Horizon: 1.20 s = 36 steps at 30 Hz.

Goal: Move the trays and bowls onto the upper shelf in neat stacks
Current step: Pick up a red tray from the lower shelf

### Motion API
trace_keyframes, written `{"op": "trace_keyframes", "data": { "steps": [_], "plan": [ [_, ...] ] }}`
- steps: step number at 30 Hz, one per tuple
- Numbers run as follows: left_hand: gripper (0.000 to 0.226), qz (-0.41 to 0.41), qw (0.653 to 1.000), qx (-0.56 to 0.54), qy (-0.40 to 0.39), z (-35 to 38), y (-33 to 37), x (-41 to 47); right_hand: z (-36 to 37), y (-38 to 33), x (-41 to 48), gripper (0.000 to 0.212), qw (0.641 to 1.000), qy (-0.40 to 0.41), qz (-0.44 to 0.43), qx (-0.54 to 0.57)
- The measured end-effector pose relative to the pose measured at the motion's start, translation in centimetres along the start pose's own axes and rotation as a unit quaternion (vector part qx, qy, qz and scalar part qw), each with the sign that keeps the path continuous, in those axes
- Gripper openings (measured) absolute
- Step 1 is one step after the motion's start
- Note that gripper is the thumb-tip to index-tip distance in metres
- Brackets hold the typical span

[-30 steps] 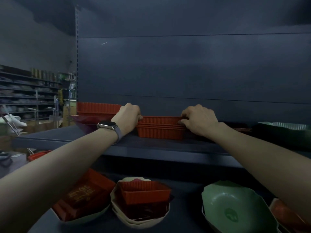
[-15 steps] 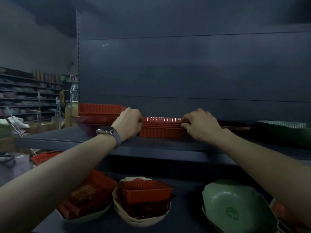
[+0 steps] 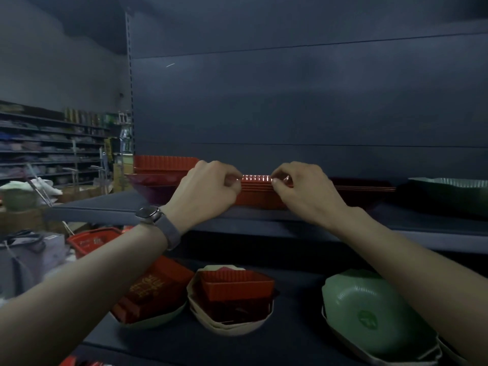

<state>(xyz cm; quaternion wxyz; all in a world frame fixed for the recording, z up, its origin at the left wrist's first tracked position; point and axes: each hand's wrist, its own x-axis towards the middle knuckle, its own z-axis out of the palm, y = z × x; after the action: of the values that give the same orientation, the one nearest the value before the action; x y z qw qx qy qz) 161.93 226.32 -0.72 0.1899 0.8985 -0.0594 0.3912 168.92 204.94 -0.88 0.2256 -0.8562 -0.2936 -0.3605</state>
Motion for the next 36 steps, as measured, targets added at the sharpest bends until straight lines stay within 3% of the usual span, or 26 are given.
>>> {"op": "trace_keyframes", "data": {
  "steps": [6,12,18,20,23,26,31,36],
  "plan": [
    [0.026,0.020,0.998,-0.063,0.024,-0.6,0.0,-4.8,0.2,-2.7,-3.9,0.015,0.990,0.047,-0.043,0.122],
    [0.024,0.001,0.995,-0.100,-0.003,1.6,-1.9,-10.4,3.3,-3.7,-9.2,0.012,0.980,0.012,-0.074,0.182],
    [0.025,-0.109,0.981,-0.148,-0.055,6.5,-7.3,-13.9,8.3,-2.1,-12.7,0.015,0.971,-0.026,-0.021,0.238],
    [0.023,-0.196,0.960,-0.189,-0.068,8.3,-9.4,-14.2,10.9,-0.7,-13.3,0.015,0.969,-0.042,0.025,0.243],
    [0.010,-0.339,0.899,-0.260,-0.098,11.2,-12.6,-13.7,14.9,2.0,-13.6,0.018,0.966,-0.068,0.099,0.229],
    [0.024,-0.435,0.824,-0.335,-0.139,13.7,-15.0,-13.3,18.5,4.8,-13.5,0.022,0.956,-0.089,0.188,0.206],
    [0.044,-0.496,0.762,-0.378,-0.175,14.9,-14.2,-12.7,21.0,7.2,-12.4,0.032,0.892,-0.109,0.362,0.249],
    [0.045,-0.514,0.732,-0.396,-0.205,15.4,-12.3,-11.5,21.7,8.3,-10.5,0.039,0.878,-0.142,0.410,0.203]
  ]
}}
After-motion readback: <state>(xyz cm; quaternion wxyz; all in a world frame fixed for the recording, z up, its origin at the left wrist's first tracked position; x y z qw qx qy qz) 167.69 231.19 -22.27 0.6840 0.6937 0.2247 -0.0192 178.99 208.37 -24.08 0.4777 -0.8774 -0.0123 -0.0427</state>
